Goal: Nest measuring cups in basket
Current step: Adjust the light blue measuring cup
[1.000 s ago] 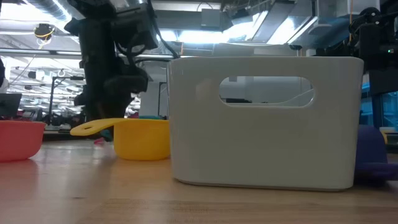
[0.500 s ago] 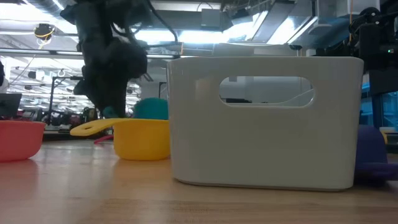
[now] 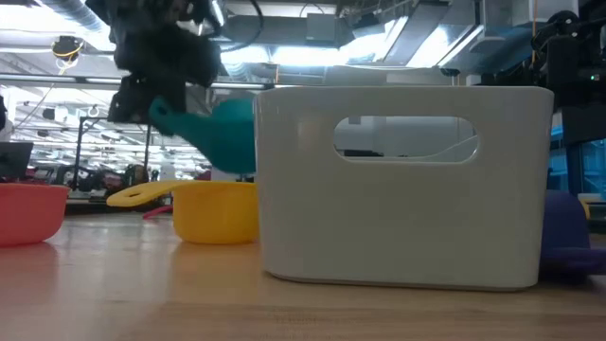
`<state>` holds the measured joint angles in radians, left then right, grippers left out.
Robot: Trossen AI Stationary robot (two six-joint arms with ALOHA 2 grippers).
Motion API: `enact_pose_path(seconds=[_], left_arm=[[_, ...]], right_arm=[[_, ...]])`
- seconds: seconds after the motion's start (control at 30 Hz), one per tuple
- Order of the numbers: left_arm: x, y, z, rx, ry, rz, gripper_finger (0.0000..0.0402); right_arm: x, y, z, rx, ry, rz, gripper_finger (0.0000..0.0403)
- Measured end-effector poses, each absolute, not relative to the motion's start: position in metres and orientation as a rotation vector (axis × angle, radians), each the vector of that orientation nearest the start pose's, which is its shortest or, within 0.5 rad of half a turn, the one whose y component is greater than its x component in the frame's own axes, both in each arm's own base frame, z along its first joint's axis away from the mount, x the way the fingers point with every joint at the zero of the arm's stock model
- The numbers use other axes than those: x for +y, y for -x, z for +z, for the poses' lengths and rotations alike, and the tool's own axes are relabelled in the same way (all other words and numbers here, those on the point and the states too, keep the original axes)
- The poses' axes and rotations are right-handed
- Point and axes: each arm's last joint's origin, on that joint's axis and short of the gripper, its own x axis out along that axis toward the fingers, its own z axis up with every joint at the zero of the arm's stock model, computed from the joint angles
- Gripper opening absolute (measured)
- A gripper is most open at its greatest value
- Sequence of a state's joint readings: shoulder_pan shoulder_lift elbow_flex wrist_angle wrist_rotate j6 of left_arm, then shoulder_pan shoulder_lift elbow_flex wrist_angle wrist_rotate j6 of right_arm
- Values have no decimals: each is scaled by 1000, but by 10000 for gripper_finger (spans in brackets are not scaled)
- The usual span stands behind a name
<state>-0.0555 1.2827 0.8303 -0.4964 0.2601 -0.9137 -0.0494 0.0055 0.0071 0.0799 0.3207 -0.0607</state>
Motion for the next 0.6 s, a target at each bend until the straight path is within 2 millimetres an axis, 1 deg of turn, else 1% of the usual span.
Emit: enact_pose_path(seconds=[0.07, 0.13, 0.23, 0.37, 0.43, 0.5, 0.6], left_arm=[[-22, -250, 230, 976, 942, 118, 140], [-22, -251, 232, 952, 946, 96, 140], [-23, -256, 237, 902, 955, 45, 140], [-23, -259, 240, 857, 956, 12, 140], [-23, -260, 241, 843, 956, 6, 140], [-23, -261, 243, 821, 955, -6, 140], [-23, -263, 245, 796, 955, -16, 140]], right_arm=[[-14, -95, 173, -73, 45, -372, 26], [-14, -95, 175, -88, 40, -373, 48], [-14, -95, 176, -104, 10, -372, 94], [-14, -95, 177, -118, -14, -369, 162], [-14, -95, 178, -134, -23, -369, 188], [-13, -94, 182, -184, -45, -349, 207], [-11, -94, 188, -244, -33, -263, 220]])
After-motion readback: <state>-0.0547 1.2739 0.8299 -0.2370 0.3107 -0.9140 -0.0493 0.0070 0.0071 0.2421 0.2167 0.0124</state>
